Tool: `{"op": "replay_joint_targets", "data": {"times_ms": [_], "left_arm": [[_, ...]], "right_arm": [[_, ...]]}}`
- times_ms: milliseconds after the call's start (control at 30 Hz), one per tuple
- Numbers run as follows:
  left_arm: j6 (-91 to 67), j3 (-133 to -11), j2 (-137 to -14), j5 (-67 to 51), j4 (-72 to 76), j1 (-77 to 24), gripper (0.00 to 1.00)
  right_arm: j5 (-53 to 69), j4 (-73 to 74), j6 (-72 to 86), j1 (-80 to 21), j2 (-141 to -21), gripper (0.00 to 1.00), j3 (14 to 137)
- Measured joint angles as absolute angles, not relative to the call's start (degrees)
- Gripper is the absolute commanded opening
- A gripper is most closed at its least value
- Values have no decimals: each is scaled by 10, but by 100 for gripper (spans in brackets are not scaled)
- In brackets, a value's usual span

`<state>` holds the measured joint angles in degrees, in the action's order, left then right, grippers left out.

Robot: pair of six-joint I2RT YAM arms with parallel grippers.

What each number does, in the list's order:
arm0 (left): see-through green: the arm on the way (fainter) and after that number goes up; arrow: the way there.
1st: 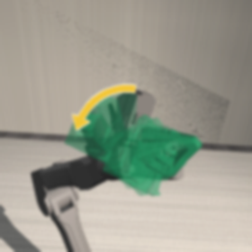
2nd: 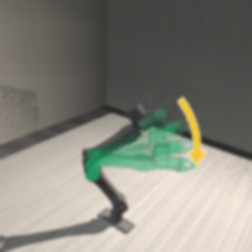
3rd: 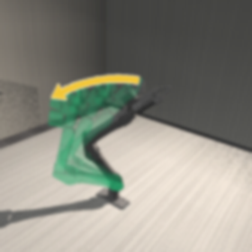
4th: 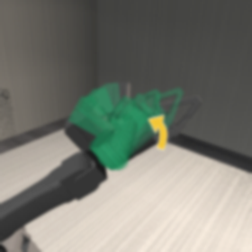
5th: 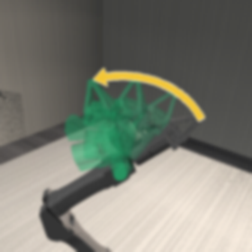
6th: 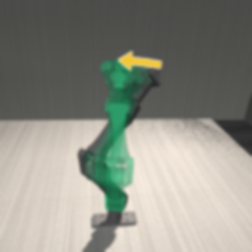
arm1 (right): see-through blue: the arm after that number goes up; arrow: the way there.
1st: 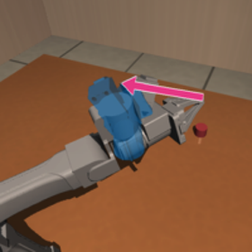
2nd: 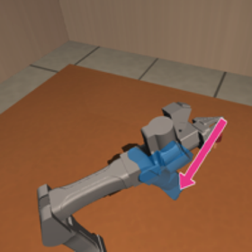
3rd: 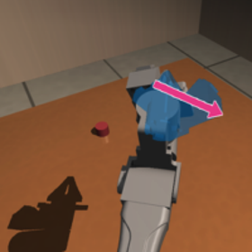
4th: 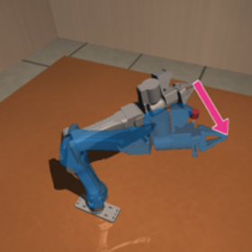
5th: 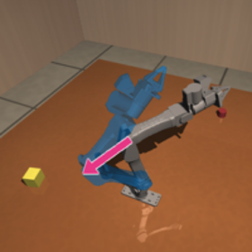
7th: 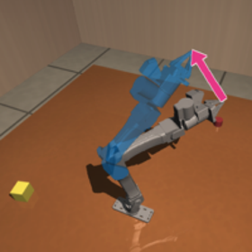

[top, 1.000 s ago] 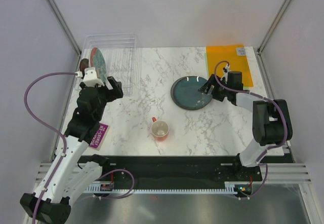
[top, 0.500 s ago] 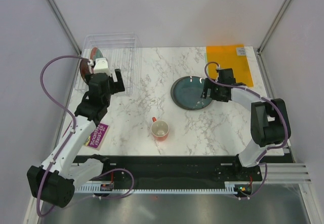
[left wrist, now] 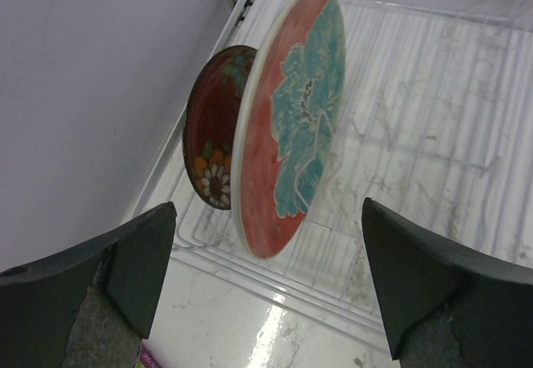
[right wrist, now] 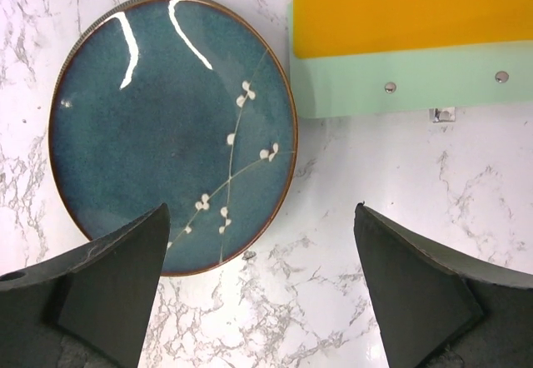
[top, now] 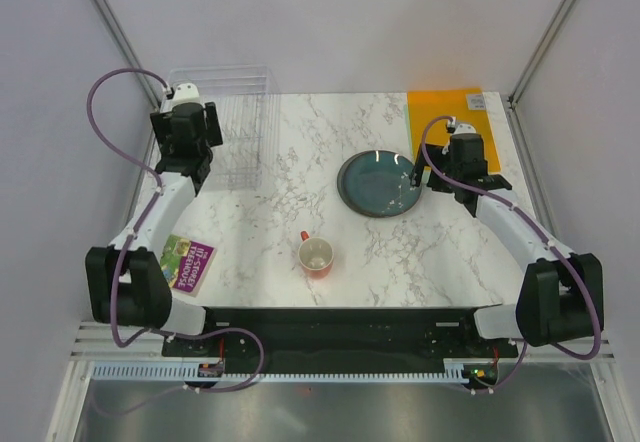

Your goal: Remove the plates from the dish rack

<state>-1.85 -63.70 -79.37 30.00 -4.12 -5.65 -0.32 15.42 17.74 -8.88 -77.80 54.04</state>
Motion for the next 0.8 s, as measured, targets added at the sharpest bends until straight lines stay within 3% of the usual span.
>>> {"op": "replay_joint_targets", "data": {"times_ms": [400, 500, 533, 600, 700, 733, 800], "left_arm": [[27, -792, -1014, 378, -13, -33, 90], [32, -801, -1036, 383, -4, -32, 65], [36, -801, -1042, 386, -2, -31, 53], [47, -801, -1049, 397, -1, -29, 42], [53, -803, -1049, 404, 2, -23, 9], [61, -803, -1048, 392, -1, -22, 2], [88, -804, -1042, 377, -12, -29, 2]], "right_arm": [[15, 155, 177, -89, -793, 98, 534], [17, 155, 177, -89, -802, 98, 531], [17, 155, 177, -89, -804, 98, 531], [17, 155, 177, -89, -804, 98, 530], [17, 154, 177, -89, -804, 98, 530], [18, 154, 177, -89, -805, 98, 530], [19, 154, 178, -89, -805, 98, 530]]}}
